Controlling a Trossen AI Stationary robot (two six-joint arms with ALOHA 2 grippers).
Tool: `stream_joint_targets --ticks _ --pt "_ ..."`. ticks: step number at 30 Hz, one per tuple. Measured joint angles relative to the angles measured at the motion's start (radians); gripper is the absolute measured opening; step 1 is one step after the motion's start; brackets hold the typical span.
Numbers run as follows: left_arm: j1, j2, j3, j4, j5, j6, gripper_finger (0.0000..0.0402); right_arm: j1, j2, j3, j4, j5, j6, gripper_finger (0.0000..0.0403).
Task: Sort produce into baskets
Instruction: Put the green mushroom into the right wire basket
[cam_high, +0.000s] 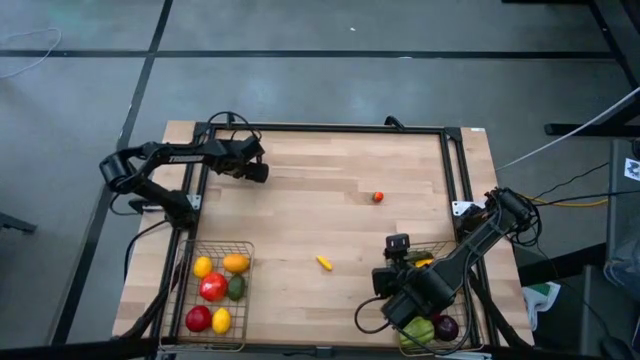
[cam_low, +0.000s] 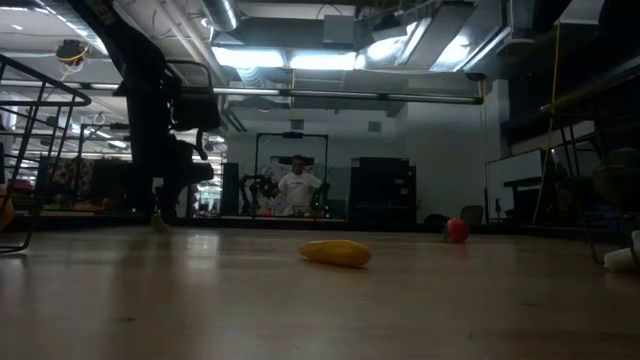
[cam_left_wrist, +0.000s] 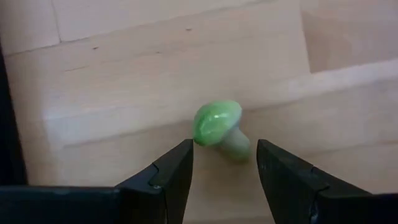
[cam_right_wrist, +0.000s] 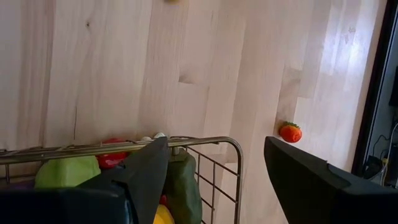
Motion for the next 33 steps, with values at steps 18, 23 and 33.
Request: stream_joint_targets --ticks 18,23,33 --pt "0.030 0.007 0.000 0.049 0.000 0.008 0.0140 0.000 0.000 0.000 0.000 0.000 0.000 0.0264" --pt "0.030 0.007 0.000 0.050 0.000 0.050 0.0116 0.000 0.000 0.000 0.000 0.000 0.000 0.0264" --pt "0.025 0.007 0.000 0.059 0.007 0.070 0.0098 0.000 0.000 0.000 0.000 0.000 0.000 0.0264"
